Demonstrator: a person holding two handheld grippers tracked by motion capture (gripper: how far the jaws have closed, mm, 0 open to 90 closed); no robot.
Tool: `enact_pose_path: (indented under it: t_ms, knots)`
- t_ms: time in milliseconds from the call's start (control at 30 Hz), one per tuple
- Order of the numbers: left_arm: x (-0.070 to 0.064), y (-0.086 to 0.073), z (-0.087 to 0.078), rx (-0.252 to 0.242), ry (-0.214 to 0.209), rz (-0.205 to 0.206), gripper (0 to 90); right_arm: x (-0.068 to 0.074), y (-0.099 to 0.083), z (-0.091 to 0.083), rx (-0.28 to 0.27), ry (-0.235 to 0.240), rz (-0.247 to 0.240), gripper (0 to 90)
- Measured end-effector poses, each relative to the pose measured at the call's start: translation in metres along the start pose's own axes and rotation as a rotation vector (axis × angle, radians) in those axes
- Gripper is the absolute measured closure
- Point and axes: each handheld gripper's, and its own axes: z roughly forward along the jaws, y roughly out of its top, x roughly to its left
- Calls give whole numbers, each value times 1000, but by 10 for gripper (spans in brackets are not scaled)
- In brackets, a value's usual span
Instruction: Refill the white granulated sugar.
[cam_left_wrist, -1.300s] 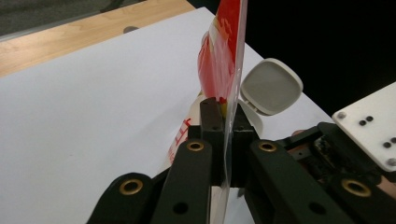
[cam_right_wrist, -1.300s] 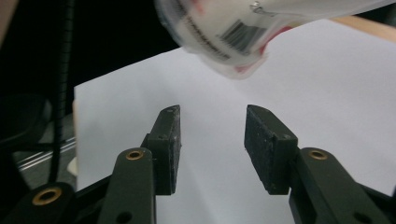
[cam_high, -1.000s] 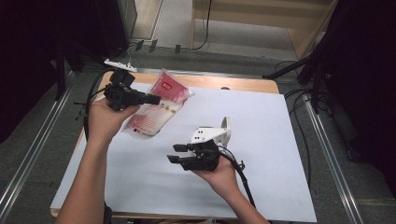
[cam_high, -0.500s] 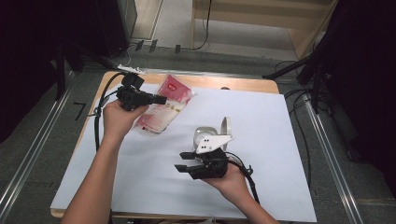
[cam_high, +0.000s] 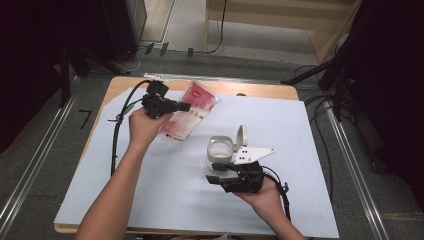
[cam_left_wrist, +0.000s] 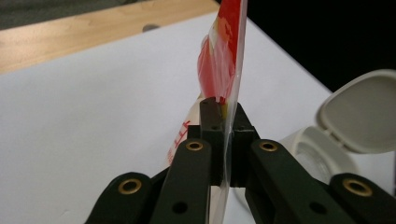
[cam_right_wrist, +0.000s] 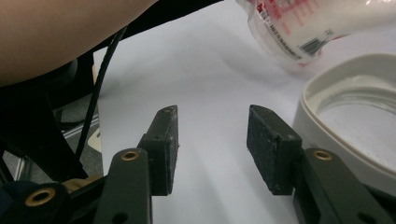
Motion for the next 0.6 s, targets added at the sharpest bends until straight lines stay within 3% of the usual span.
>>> enact_pose_path:
  t_ms: [100,467,600]
  knots:
    - [4,-3,2,-21,-25,-10,895,-2,-3,-2,7,-13,6,545]
    - [7,-14,-14,-7,-33,-7,882,-3,-8,-6,19,-38,11,545]
    - [4,-21,-19,2,-28,30,875,-4,-8,-7,18,-48,6,545]
